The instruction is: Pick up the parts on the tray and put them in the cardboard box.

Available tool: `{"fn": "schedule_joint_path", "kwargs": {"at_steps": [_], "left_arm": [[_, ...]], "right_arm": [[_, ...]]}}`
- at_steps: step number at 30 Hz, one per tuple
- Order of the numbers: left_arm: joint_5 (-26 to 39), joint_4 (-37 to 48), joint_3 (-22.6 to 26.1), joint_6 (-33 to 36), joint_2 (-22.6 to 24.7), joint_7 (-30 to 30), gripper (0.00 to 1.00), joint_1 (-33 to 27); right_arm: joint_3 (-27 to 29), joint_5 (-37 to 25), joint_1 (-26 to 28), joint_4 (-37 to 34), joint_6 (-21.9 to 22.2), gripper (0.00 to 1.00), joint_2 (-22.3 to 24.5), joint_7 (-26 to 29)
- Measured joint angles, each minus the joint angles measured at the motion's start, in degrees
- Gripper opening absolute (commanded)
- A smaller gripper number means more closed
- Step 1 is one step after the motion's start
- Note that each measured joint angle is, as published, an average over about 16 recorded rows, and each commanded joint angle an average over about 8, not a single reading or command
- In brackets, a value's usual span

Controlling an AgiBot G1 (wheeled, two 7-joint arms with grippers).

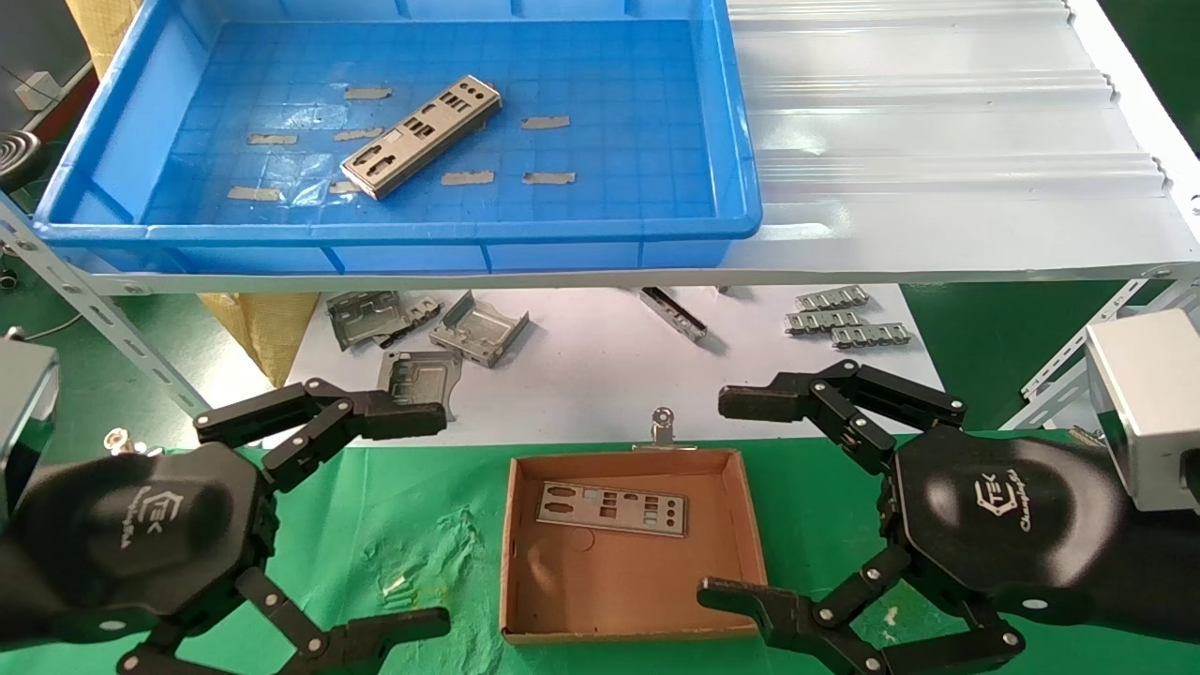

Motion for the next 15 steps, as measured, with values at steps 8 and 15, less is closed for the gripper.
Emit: {"fn": "schedule_joint_path", "kwargs": {"at_steps": [8, 15], "left_arm": [[0.0, 0.0, 0.0, 0.0, 0.0, 0.0, 1.0, 0.0], [0.0, 0.0, 0.0, 0.0, 0.0, 0.0, 1.0, 0.0]], "right_arm": [[0.0, 0.0, 0.0, 0.0, 0.0, 1.0, 0.0, 0.0], [0.0, 0.0, 0.0, 0.0, 0.0, 1.0, 0.0, 0.0]]}}
